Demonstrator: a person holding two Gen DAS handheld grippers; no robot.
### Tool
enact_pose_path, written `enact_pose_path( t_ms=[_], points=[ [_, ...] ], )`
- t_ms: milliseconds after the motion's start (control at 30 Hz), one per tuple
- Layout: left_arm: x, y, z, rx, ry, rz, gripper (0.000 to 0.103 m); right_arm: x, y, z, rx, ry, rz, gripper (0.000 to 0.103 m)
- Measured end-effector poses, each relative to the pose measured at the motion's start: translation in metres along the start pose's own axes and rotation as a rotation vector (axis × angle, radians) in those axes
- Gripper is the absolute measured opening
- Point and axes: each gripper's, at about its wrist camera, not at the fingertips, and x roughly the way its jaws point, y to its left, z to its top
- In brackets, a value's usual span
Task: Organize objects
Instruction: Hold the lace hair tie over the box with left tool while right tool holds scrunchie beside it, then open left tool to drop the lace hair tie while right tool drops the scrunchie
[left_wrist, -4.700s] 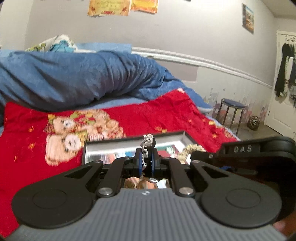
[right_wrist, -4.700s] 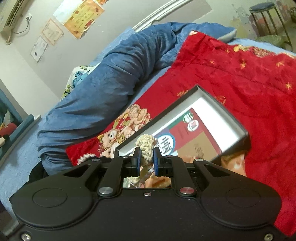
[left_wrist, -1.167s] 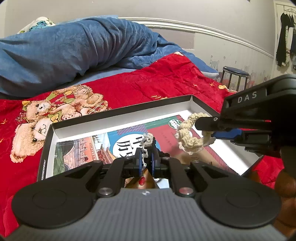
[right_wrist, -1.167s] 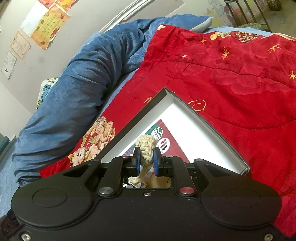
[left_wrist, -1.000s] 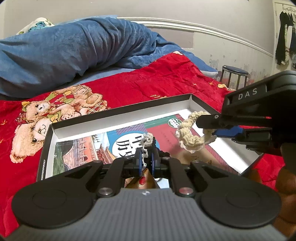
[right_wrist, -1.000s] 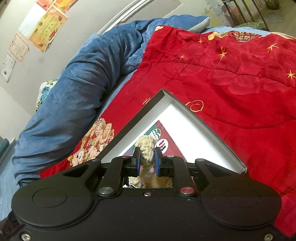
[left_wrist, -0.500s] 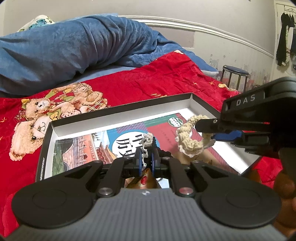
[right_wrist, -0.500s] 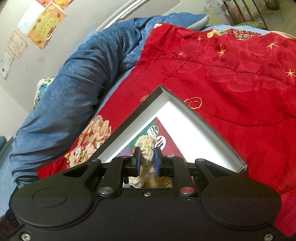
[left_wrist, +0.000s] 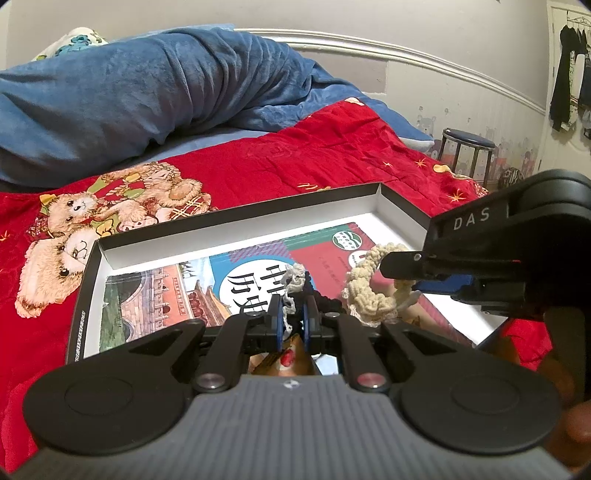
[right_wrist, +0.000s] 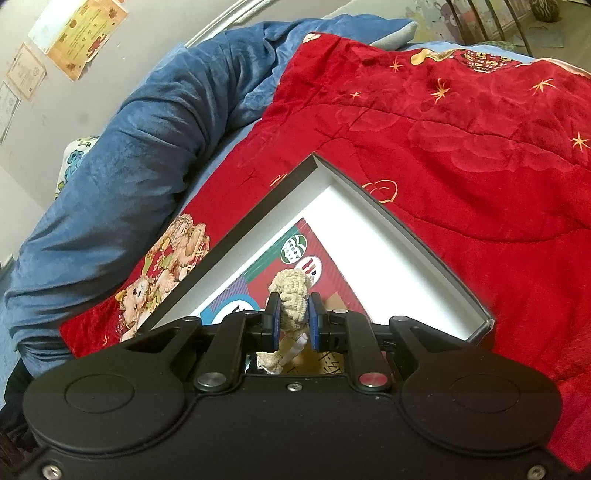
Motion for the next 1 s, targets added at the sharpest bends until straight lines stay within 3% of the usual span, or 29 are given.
enact_pose_path(
  t_ms=[267,367,500,567,633,667,733,867,900,1000],
  points=[
    [0.000,-0.001,0.000,0.006,0.002,0.000,0.016,0.001,-0.001,0.000,0.000,0.007,0.010,0.017],
    [0.001,-0.002,-0.001,0.003,0.012,-0.006,0.038,0.002,-0.001,0.000,-0.002,0.015,0.016,0.017],
    [0.000,-0.001,-0.002,-0.012,0.013,-0.018,0.054,0.003,0.001,0.000,-0.013,0.021,0.018,0.021],
    [-0.001,0.000,-0.002,-0.009,0.007,-0.017,0.064,0.002,0.002,-0.001,-0.015,0.027,0.041,0.031],
    [-0.003,0.001,0.000,-0.018,0.005,-0.026,0.077,0.000,0.006,-0.002,-0.023,0.023,0.062,0.052],
    [-0.004,0.002,0.000,-0.026,0.002,-0.033,0.083,-0.002,0.010,-0.003,-0.030,0.018,0.069,0.057],
    [-0.009,0.004,0.002,-0.040,-0.018,-0.038,0.085,-0.008,0.016,-0.006,-0.041,0.005,0.087,0.073],
    [-0.019,0.009,0.005,-0.048,-0.041,-0.034,0.089,-0.021,0.022,-0.011,-0.035,-0.020,0.127,0.090],
    [-0.022,0.011,0.005,-0.056,-0.044,-0.034,0.089,-0.023,0.022,-0.012,-0.018,-0.012,0.131,0.102],
    [-0.031,0.017,0.005,-0.082,-0.046,-0.037,0.090,-0.030,0.014,-0.017,0.050,0.026,0.178,0.103]
  ],
)
